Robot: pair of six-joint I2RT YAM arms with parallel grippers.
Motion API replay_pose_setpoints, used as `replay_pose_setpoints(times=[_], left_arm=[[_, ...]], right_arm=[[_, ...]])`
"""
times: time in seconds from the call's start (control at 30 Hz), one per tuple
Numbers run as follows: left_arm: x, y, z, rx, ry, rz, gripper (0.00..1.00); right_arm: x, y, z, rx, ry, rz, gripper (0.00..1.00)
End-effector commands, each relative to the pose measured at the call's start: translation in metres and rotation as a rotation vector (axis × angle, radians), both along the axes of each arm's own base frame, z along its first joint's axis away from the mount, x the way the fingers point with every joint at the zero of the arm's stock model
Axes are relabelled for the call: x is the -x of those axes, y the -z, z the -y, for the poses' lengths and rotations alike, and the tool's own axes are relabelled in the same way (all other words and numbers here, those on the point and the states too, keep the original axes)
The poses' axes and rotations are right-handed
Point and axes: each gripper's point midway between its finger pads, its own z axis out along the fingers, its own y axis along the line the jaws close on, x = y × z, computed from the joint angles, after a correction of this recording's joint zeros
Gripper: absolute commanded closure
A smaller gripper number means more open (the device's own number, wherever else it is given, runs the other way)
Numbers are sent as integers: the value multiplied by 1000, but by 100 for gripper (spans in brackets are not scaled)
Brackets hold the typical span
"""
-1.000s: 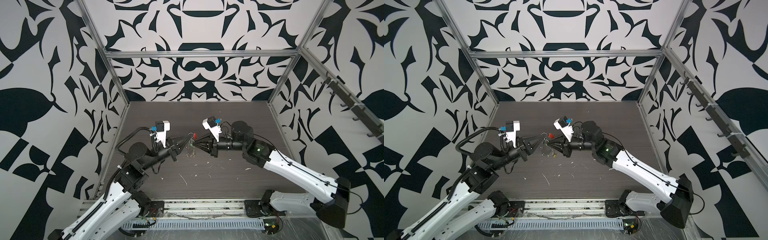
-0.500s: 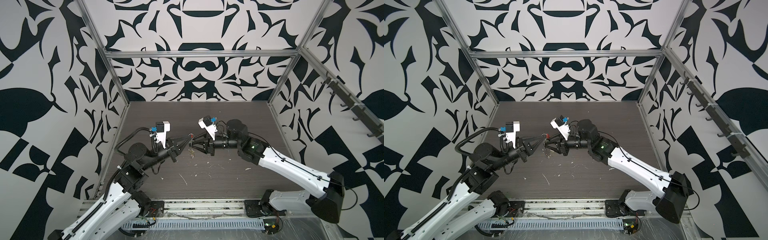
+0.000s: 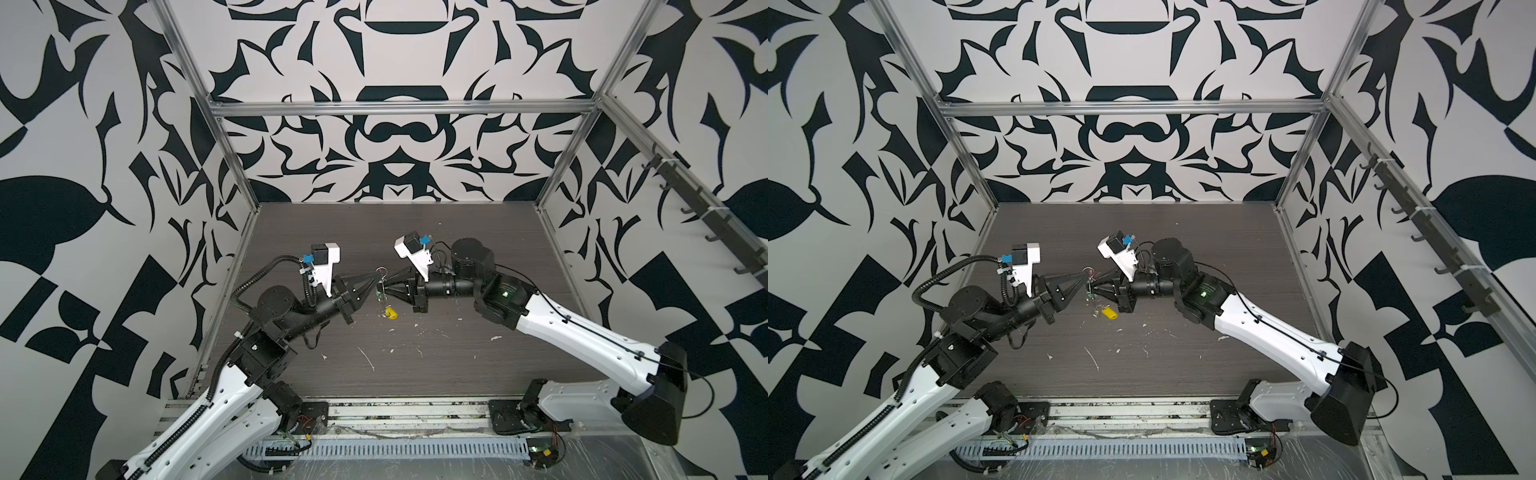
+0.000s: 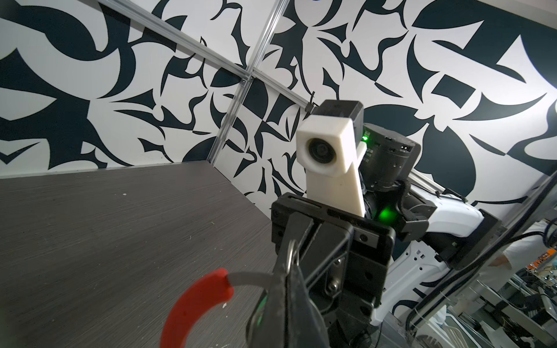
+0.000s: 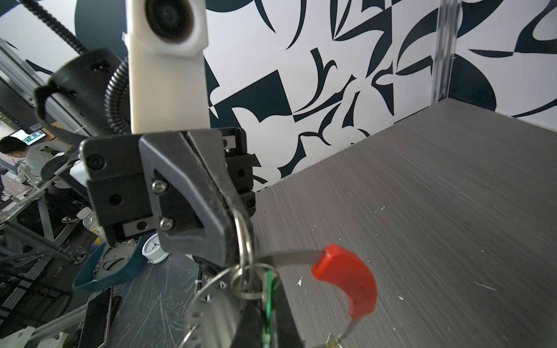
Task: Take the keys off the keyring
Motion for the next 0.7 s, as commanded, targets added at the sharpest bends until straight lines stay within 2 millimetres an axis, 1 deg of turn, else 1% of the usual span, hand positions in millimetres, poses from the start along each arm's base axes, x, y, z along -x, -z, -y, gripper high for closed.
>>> replay_pose_setpoints(times=[0.0, 0.07, 0.23, 0.53, 0.67], left_arm=[[2, -9, -7, 18, -29, 53, 100], [1, -8, -8, 15, -41, 57, 100], [1, -8, -14, 18, -65, 73, 100], [5, -5, -15, 0, -63, 100, 100], [9, -4, -13, -9, -39, 106, 100]], right_arm=[[6, -19, 9, -12, 9, 54, 100], [8, -19, 11, -2, 9, 54, 100], [3, -13, 17, 47, 50, 57, 100], [-8, -12, 23, 77, 98, 67, 100], [-11, -13, 26, 94, 118, 81, 100]])
